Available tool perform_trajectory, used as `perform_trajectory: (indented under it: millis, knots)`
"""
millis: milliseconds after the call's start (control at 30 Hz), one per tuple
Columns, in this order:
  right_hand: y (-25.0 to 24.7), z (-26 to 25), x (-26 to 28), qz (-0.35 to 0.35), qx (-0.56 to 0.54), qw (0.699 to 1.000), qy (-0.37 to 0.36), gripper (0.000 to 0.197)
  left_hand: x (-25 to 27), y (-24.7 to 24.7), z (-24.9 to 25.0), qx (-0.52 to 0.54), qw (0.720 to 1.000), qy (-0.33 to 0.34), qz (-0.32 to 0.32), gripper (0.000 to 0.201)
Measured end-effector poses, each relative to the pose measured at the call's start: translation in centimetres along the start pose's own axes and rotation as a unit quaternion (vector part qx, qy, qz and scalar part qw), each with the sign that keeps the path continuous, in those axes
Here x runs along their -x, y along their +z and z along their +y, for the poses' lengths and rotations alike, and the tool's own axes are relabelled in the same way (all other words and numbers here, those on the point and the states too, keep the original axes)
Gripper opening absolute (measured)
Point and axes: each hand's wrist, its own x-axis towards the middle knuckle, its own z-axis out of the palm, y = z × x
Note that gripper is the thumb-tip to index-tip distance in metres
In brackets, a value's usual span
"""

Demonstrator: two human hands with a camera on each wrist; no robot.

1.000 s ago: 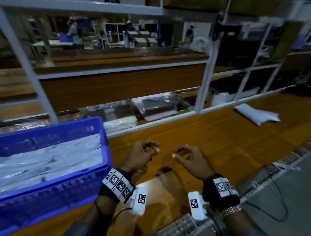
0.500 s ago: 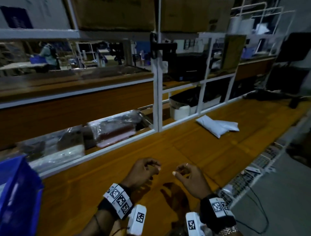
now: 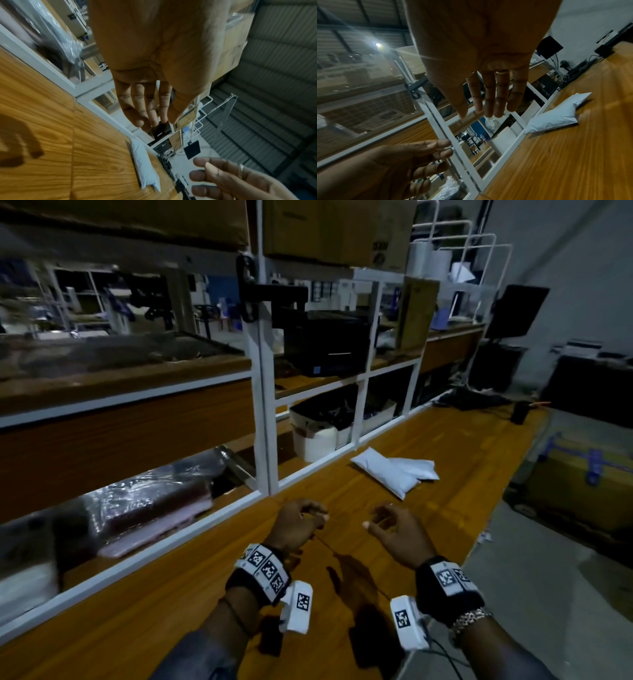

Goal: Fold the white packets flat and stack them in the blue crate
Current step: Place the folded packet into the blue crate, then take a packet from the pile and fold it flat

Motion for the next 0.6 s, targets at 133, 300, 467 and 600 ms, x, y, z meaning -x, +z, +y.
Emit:
perform_trajectory:
  millis: [133, 300, 467, 600]
  knots:
    - [-0.6, 3.6, -5.3, 0.019, 0.01, 0.999, 0.032, 0.027, -4.8, 2.2, -0.7, -0.01, 0.999, 0.001, 0.03, 0.009]
    - [-1.1, 8.8, -13.9, 0.039, 0.029, 0.995, 0.084, 0.038, -11.4, 5.0, -1.2, -0.059, 0.997, 0.006, 0.049, 0.013]
    - [-0.9, 14.3, -22.9, 0.022, 0.1, 0.99, 0.1, 0.061, -19.0, 8.8, -1.4, -0.093, 0.993, -0.019, 0.066, 0.023]
    - [-0.5, 17.4, -28.4, -0.005, 0.255, 0.959, 0.127, 0.079, -23.9, 11.2, -1.6, -0.105, 0.992, -0.042, 0.057, 0.032]
